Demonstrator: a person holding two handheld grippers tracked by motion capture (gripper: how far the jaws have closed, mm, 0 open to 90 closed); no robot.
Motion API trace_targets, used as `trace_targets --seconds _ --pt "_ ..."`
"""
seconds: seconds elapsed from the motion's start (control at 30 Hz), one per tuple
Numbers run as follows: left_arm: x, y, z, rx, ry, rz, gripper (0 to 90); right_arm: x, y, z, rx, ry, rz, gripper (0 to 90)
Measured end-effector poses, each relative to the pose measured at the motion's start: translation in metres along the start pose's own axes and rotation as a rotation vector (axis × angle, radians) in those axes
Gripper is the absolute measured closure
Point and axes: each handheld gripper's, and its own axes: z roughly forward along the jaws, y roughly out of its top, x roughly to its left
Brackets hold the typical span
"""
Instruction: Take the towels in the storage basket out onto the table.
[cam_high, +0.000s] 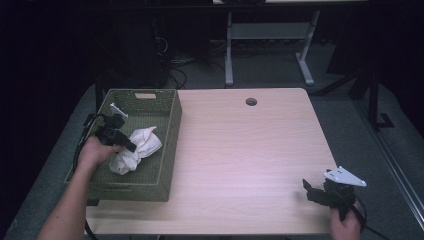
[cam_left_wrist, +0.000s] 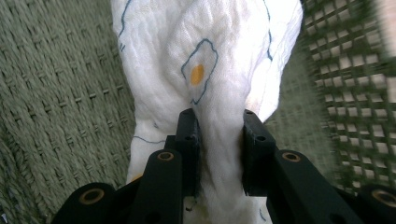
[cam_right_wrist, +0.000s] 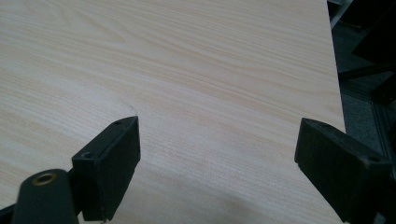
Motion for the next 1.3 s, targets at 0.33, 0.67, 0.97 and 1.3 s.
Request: trace_targets --seconds 0.33,0.67,0.97,1.3 --pt "0.004 -0.010 -0.039 -0.126 -0.097 -0.010 72.1 0.001 0.001 0.000 -0.001 -0.003 -0.004 13.9" --pt "0.002 -0.014 -0.052 -0.170 -0.130 0.005 72.0 0.001 0.001 0.000 -0.002 -0.005 0.001 13.9" --pt "-0.002 -0.013 -0.060 -0.201 -0.161 0.016 71.9 0.000 0.002 -0.002 -0.008 -0.006 0.000 13.9" --pt "-0.005 -0.013 -0.069 -0.238 -0.210 0.015 71.9 0.000 0.002 -0.002 -0.012 -0.009 0.001 13.9"
